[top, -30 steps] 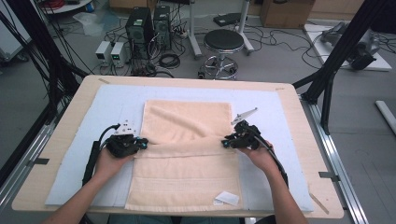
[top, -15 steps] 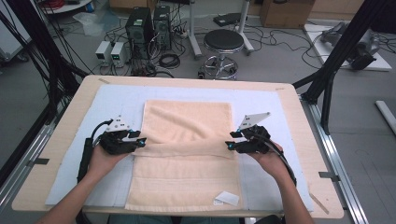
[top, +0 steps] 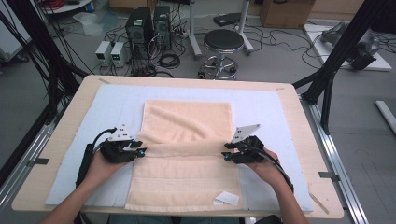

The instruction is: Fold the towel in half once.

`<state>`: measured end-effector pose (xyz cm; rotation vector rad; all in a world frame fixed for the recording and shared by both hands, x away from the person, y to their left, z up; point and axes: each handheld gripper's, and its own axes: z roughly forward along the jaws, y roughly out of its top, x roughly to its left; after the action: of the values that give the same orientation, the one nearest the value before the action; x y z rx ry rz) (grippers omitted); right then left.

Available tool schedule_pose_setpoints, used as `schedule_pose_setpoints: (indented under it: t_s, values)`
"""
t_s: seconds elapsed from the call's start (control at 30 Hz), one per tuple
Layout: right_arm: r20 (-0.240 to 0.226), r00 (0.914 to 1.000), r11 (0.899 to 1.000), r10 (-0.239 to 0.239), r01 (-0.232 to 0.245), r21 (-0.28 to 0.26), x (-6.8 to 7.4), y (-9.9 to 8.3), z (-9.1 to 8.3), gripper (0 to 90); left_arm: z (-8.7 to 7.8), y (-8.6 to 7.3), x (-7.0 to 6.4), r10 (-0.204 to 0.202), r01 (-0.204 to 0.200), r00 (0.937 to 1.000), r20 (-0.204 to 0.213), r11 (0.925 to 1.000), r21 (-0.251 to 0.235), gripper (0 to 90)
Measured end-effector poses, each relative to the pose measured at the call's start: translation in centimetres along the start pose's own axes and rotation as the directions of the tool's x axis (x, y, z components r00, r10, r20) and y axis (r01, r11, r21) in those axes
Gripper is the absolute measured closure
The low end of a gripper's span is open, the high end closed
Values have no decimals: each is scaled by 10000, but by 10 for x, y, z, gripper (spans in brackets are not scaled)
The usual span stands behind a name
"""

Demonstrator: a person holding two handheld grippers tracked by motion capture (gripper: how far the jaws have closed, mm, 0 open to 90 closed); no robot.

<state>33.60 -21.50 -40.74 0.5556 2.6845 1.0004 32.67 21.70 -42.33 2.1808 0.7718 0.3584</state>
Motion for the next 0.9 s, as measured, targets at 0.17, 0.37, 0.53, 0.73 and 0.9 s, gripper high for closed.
schedule_pose_setpoints:
  t_s: [0.17,0.37,0.53,0.73,0.9]
  values:
    - [135,9995,9991,280,-285,320,-9,-5,16,631,13,-3,7,-384,376,9990,235,9987,333,623]
    - [331,9981,9985,510,-517,191,-14,-8,20,823,14,-3,4,-155,150,9998,122,9991,398,684]
    - [-69,9966,9966,822,-822,7,-15,-8,10,878,6,0,-4,193,-192,9998,-10,9993,318,852]
    - [-280,9981,9984,557,-560,-94,-1,-8,-13,882,-16,2,-16,255,-248,9990,380,9995,-183,853]
    - [-341,9993,9994,175,-185,-289,15,-8,-27,882,-30,2,-29,369,-345,9977,567,9985,-429,852]
